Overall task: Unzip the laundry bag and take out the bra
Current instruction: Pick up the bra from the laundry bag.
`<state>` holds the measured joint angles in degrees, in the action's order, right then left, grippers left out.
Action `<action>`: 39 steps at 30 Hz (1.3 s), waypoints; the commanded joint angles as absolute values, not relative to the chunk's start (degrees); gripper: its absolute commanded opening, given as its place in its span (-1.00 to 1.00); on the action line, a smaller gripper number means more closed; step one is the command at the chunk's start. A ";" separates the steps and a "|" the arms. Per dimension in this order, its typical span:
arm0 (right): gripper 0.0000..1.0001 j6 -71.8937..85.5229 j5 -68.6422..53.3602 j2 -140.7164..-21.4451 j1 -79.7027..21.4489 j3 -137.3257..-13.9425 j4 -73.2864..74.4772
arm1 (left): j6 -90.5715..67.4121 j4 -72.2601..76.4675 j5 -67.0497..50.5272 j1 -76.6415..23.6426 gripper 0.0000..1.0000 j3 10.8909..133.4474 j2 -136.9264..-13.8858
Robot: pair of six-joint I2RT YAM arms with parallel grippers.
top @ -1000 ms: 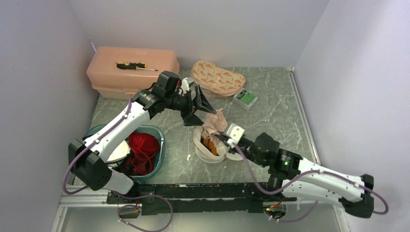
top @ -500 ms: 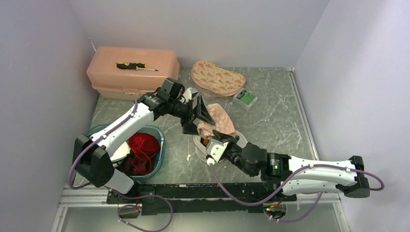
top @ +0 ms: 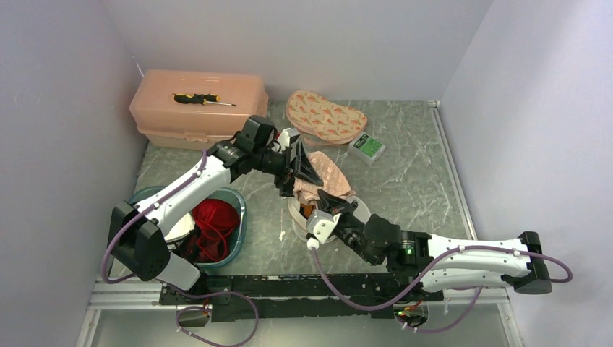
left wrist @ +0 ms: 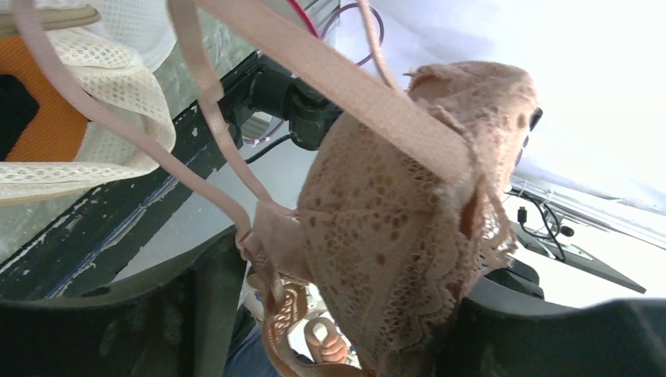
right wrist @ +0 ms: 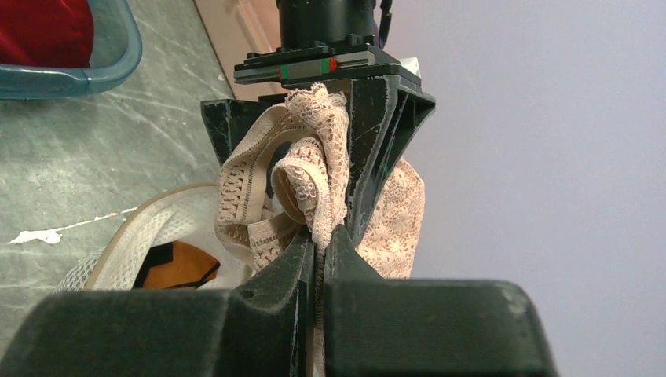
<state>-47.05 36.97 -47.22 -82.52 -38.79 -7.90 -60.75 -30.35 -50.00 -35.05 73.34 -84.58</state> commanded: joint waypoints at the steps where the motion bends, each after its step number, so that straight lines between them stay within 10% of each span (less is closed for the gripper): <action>1: -1.00 -48.92 38.54 -47.45 -82.89 -38.09 -14.84 | -62.00 -26.21 -51.46 -35.86 0.30 74.52 -83.12; 9: -0.94 -44.40 37.32 -47.81 -83.02 -39.74 -9.03 | -63.95 -22.03 -51.35 -35.86 -0.60 72.78 -82.38; 14: 0.01 -37.69 33.86 -47.71 -83.32 -43.51 -2.53 | -63.00 -22.96 -49.54 -35.18 -0.95 72.69 -81.34; 15: 0.91 -35.55 32.93 -47.26 -83.84 -44.40 -1.83 | -62.27 -23.64 -48.73 -34.85 -0.94 72.87 -80.84; 16: 0.98 -33.76 31.25 -46.61 -84.45 -45.28 -1.28 | -61.03 -25.27 -47.38 -34.50 -0.95 73.54 -80.41; 32: 0.99 -7.26 33.08 -37.69 -83.58 -45.54 -16.05 | -41.66 -59.88 5.02 -28.12 -0.95 83.54 -60.95; 39: 1.00 11.77 23.61 -45.07 -68.14 -45.68 -5.88 | -46.96 -78.30 23.24 -27.97 -0.95 85.43 -57.81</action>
